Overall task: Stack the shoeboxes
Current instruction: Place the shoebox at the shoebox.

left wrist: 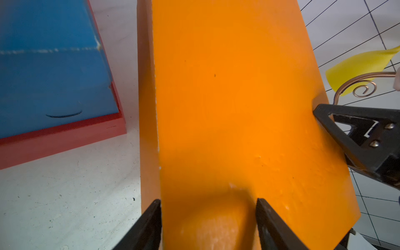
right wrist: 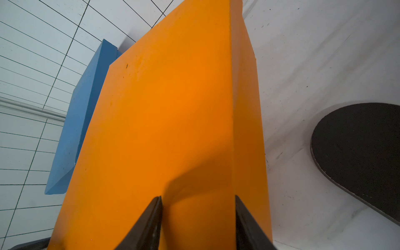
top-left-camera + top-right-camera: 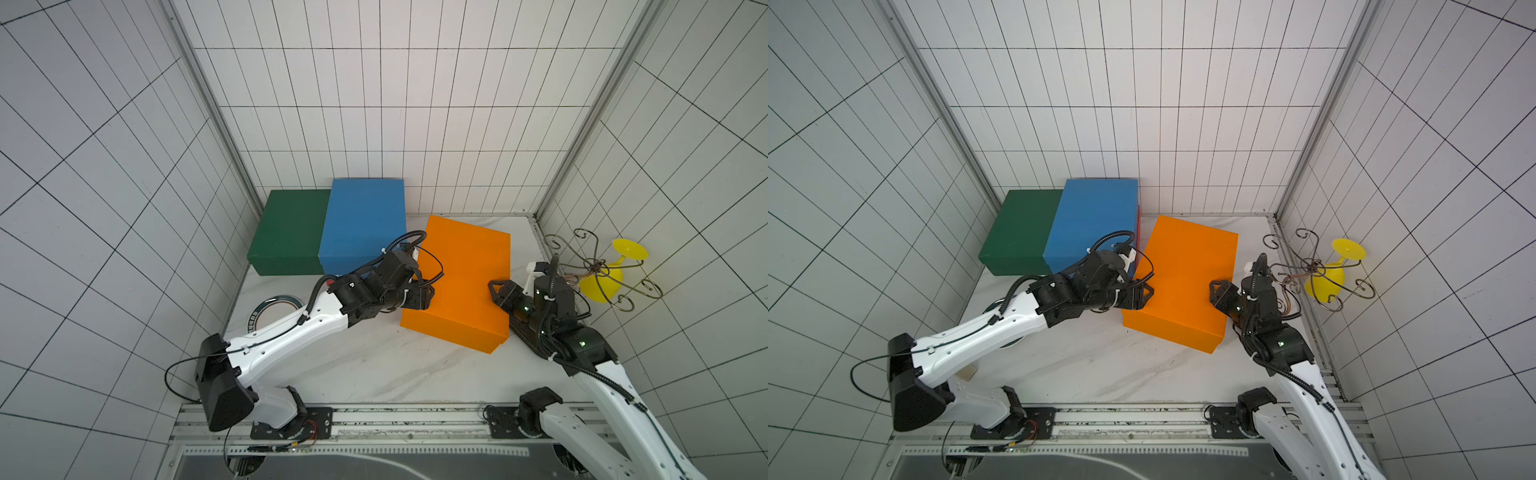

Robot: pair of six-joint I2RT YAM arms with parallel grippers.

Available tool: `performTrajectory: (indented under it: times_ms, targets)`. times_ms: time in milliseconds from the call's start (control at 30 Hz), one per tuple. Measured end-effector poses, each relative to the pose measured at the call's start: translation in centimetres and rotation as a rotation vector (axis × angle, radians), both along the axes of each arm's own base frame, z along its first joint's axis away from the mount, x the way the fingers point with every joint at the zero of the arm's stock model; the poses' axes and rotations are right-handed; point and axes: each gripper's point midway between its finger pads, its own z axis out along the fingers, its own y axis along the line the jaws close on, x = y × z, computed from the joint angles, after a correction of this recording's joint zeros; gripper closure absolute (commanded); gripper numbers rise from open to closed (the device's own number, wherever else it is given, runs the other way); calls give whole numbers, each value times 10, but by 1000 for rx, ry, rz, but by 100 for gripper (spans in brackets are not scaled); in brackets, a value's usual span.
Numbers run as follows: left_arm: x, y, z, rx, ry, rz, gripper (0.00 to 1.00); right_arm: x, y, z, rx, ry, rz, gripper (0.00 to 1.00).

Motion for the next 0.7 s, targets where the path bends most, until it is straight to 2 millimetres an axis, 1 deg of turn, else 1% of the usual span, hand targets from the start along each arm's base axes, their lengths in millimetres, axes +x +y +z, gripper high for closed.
performTrajectory:
  times_ms: [200,267,367,600,700]
  targets:
    - [-5,4,-7,-15,15,9,34,3,4,0,18,-22,15,52]
    - [-6,6,-10,-14,19,11,34,3,6,-3,23,-30,22,52]
    - [-7,7,-17,-4,27,11,34,2,7,-13,31,-27,27,52]
    - [-11,12,-31,29,51,11,34,-5,14,-43,42,34,38,53]
    - [-12,13,-37,38,65,15,34,-6,15,-47,40,45,41,53]
